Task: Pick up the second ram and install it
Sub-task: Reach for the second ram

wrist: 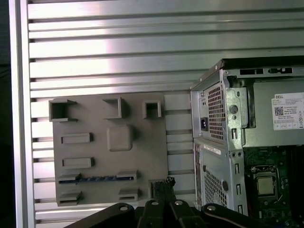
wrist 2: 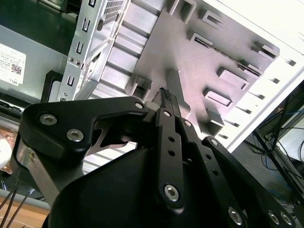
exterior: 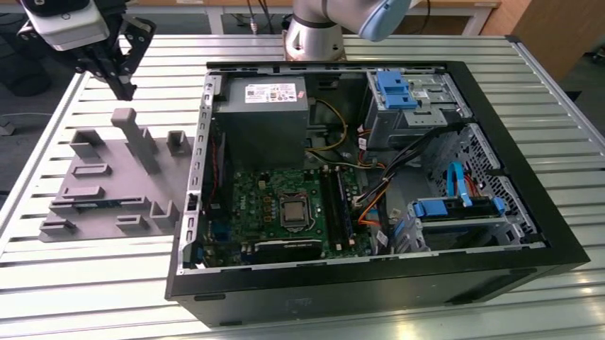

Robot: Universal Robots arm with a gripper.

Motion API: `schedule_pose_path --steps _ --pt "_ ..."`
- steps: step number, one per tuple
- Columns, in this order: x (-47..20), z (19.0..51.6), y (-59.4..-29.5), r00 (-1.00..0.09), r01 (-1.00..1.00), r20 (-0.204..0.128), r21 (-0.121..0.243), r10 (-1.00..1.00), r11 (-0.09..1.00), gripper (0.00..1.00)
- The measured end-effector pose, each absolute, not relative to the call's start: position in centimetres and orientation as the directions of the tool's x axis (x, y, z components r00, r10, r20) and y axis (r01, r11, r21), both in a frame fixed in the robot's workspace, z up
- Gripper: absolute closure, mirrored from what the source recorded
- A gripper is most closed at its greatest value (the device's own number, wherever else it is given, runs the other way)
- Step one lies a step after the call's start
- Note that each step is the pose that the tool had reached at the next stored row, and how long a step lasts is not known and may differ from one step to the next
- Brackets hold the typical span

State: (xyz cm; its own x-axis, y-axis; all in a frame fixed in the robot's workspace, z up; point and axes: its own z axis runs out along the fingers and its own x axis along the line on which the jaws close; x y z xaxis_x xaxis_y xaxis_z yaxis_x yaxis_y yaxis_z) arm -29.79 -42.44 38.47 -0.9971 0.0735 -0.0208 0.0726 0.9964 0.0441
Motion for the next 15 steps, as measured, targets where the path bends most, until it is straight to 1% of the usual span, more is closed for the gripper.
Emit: schedule_pose_path --steps 15 --pt "-30.36 38.46 -42.51 -0.997 0.073 -0.021 0.044 0.074 0.996 0.89"
